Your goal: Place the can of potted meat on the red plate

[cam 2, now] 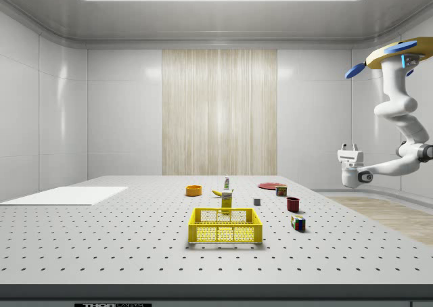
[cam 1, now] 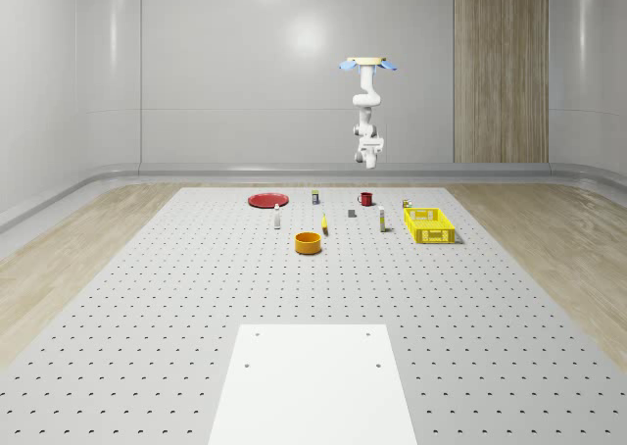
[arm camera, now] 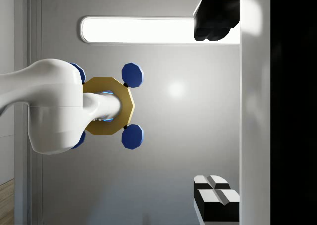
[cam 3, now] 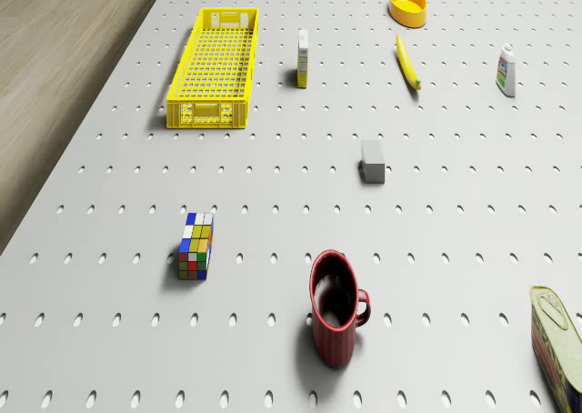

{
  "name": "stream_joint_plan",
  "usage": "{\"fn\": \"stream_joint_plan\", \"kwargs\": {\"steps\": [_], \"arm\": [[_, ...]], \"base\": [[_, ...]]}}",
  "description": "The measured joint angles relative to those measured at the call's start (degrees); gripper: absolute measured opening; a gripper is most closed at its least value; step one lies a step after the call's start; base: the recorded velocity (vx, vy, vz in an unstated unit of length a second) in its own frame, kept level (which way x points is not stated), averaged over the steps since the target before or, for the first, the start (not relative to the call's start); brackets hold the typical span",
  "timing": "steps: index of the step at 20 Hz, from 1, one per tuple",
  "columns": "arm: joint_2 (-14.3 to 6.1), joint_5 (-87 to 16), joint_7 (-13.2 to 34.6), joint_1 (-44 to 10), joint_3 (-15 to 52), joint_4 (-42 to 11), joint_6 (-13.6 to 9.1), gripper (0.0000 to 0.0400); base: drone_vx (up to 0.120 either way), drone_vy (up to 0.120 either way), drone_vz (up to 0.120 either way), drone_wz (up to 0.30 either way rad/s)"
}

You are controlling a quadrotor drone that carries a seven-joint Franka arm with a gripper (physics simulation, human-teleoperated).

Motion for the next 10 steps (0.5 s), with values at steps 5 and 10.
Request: {"fn": "stream_joint_plan", "kwargs": {"steps": [5,10], "arm": [[0.0,0.0,0.0,0.0,0.0,0.2,0.0,0.0400],[-0.1,0.0,0.0,-0.1,0.1,0.1,0.2,0.0400]], "base": [[0.000,-0.032,0.000,0.000],[0.000,-0.120,0.000,0.000]]}}
